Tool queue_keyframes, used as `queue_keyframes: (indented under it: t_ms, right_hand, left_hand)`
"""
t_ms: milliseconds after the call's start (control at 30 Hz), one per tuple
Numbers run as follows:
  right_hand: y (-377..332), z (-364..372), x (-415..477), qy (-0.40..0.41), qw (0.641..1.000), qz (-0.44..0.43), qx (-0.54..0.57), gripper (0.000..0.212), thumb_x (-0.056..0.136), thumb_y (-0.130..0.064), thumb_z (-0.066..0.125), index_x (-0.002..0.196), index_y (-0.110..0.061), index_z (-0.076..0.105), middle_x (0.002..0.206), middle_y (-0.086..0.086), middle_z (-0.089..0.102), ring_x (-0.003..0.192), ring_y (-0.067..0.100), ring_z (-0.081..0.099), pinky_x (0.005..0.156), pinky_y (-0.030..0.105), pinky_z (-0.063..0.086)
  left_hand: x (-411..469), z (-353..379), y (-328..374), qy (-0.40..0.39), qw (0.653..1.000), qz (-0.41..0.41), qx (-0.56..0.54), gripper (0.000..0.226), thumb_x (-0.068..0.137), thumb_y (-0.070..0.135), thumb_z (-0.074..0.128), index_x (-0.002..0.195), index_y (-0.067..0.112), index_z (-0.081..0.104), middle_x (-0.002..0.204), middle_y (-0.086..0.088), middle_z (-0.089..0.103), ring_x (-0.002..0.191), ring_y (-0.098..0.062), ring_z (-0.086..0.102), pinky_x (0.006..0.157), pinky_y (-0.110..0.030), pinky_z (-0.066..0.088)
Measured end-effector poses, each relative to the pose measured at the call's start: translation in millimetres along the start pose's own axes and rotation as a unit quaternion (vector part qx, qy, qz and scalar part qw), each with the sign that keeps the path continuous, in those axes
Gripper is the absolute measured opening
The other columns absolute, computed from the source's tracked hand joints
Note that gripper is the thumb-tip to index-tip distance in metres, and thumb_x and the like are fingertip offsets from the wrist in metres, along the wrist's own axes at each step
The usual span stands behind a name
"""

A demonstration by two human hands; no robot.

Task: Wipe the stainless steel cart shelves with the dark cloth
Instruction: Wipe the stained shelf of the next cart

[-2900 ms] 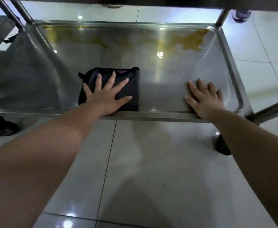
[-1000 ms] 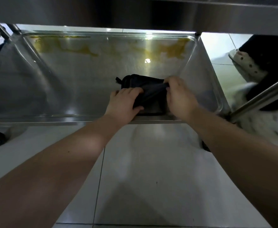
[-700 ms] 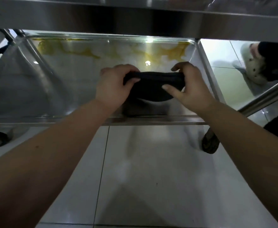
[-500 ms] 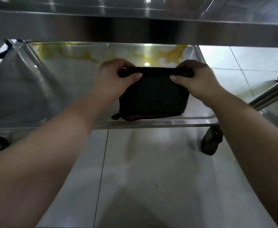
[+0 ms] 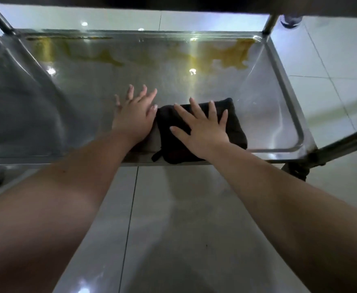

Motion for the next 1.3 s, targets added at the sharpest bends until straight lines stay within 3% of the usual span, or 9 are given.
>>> queue_keyframes:
  t_ms: [167,367,467,600,700,767,900,1067,1300]
  right_hand:
    - [41,5,4,-0.013,0.998,0.043,-0.051,0.064,0.090,-0.078,0.015,0.146,-0.060,-0.010,0.163,-0.017,-0.016,0.148,0.033,-0.020,0.110,0.070,-0.015]
    - [165,-15,-21,0.006,0.971,0.238,-0.025,0.063,0.091,-0.075,0.016,0.148,-0.059,-0.006,0.164,-0.014,-0.011,0.149,0.032,-0.017,0.113,0.067,-0.013]
    - [123,-8,-10,0.016,0.979,0.199,-0.034,0.065,0.090,-0.076,0.014,0.149,-0.056,-0.008,0.164,-0.012,-0.013,0.149,0.036,-0.017,0.111,0.069,-0.012]
    - [18,11,4,0.008,0.997,0.043,-0.064,0.066,0.091,-0.075,0.012,0.149,-0.054,-0.011,0.164,-0.010,-0.017,0.147,0.040,-0.020,0.108,0.072,-0.013]
    - [15,11,9,-0.002,0.997,-0.011,-0.075,0.065,0.090,-0.077,0.013,0.147,-0.058,-0.011,0.163,-0.014,-0.018,0.148,0.036,-0.022,0.110,0.069,-0.014]
    - [59,2,14,0.001,0.998,0.015,-0.068,0.064,0.090,-0.078,0.014,0.146,-0.060,-0.009,0.162,-0.017,-0.016,0.149,0.033,-0.019,0.112,0.067,-0.012]
    - [157,-20,15,0.008,0.981,0.189,-0.040,0.063,0.090,-0.077,0.016,0.147,-0.060,-0.006,0.164,-0.016,-0.013,0.150,0.031,-0.016,0.113,0.066,-0.012]
    - [144,-29,56,0.040,0.966,0.252,-0.034,0.064,0.091,-0.077,0.012,0.150,-0.057,-0.004,0.165,-0.013,-0.009,0.149,0.038,-0.014,0.110,0.071,-0.011]
    - [0,-9,115,0.051,0.997,0.056,-0.032,0.066,0.090,-0.077,0.018,0.151,-0.055,0.003,0.165,-0.011,-0.004,0.149,0.039,-0.014,0.109,0.071,-0.013]
  left_hand:
    - [3,15,4,-0.023,0.999,0.021,0.043,0.051,0.106,0.037,0.021,0.157,0.038,0.012,0.165,0.004,0.009,0.152,-0.025,-0.004,0.118,-0.059,-0.007]
    - [2,31,2,0.011,0.994,0.015,0.111,0.052,0.104,0.042,0.024,0.155,0.042,0.016,0.165,0.002,0.011,0.152,-0.030,0.001,0.116,-0.064,-0.004]
    - [3,30,4,0.006,0.995,0.007,0.098,0.051,0.104,0.040,0.024,0.155,0.041,0.017,0.165,0.003,0.010,0.152,-0.029,0.001,0.117,-0.062,-0.005]
    - [3,25,-4,0.035,0.996,-0.046,0.072,0.055,0.103,0.034,0.029,0.156,0.035,0.017,0.166,0.000,0.009,0.152,-0.029,-0.001,0.116,-0.060,-0.009]
    - [3,27,-6,0.031,0.995,-0.046,0.079,0.055,0.103,0.035,0.027,0.156,0.035,0.016,0.165,-0.002,0.010,0.152,-0.031,0.000,0.118,-0.059,-0.007]
    - [4,29,-7,0.035,0.995,-0.037,0.086,0.053,0.103,0.037,0.028,0.156,0.037,0.019,0.165,-0.003,0.013,0.151,-0.034,0.004,0.118,-0.060,-0.003]
    - [4,32,-7,0.036,0.994,-0.037,0.098,0.053,0.103,0.037,0.028,0.155,0.038,0.020,0.165,-0.002,0.014,0.151,-0.034,0.010,0.118,-0.059,0.001]
    - [4,32,-5,0.032,0.994,-0.046,0.099,0.053,0.104,0.037,0.025,0.156,0.038,0.015,0.165,0.000,0.011,0.151,-0.031,0.008,0.119,-0.056,0.000]
    - [0,27,-8,0.033,0.990,-0.114,0.073,0.065,0.100,0.046,0.031,0.158,0.029,0.007,0.166,-0.003,0.004,0.152,-0.027,-0.001,0.121,-0.053,-0.004]
Point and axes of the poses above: each hand's wrist, its own x-axis towards the middle knuckle, its own z-axis out of the palm, y = z × x, the point moved 1 cm from there along x, towards the middle knuckle
